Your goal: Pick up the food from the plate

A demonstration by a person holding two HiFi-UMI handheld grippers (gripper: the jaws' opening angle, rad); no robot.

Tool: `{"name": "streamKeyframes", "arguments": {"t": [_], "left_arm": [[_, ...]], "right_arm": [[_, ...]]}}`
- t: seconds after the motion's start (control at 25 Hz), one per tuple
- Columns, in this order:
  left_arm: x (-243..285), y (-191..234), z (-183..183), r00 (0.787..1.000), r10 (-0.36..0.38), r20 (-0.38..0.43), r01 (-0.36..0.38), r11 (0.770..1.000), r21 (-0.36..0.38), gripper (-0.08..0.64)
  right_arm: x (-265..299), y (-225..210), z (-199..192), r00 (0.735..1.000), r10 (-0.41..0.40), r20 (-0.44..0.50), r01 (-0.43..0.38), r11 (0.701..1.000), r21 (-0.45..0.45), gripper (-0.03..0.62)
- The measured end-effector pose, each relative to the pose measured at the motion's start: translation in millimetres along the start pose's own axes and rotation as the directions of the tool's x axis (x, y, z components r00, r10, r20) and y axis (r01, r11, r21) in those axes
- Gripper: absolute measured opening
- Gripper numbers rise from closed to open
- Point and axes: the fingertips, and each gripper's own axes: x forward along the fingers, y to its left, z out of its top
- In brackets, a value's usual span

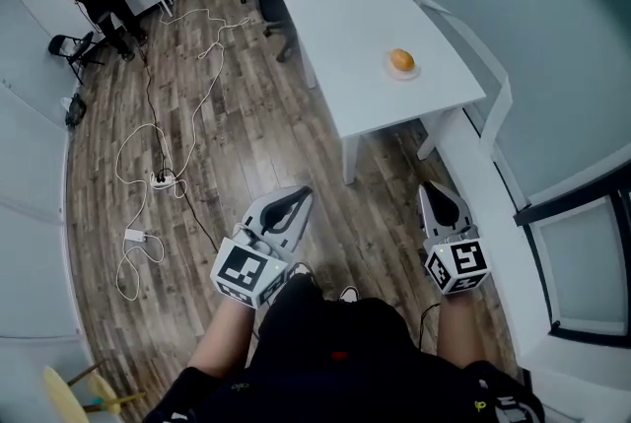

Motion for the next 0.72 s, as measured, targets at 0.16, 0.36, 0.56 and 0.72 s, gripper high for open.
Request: {"name": "streamKeyframes", "arguments": {"t": [0.16,0.36,0.56,0.72], "left_arm": [[28.9,28.1,-3.8,1.0,-0.031,-0.006,0.031,0.999,-0.008,0.029],[79.6,80.2,-1.0,0.997,-0.081,0.015,0.081,0.997,0.001,0.029],[123.6,141.2,17.8,0.987,-0.157,0.029,0.156,0.987,0.033,0.029],[159.7,191.7,29.0,0.978,-0.206,0.039,0.202,0.976,0.075,0.029]], "right_arm": [[32.6,-12.5,-7.1,1.0,-0.026,-0.013,0.026,1.0,0.016,0.038],[90.2,-32.7,-0.3,0.998,-0.068,-0.019,0.068,0.998,-0.012,0.038],[157.1,-44.2,24.0,0.993,-0.116,-0.028,0.115,0.993,-0.035,0.038],[211.9,-52.3,37.4,0.989,-0.145,-0.039,0.143,0.988,-0.062,0.038]]}}
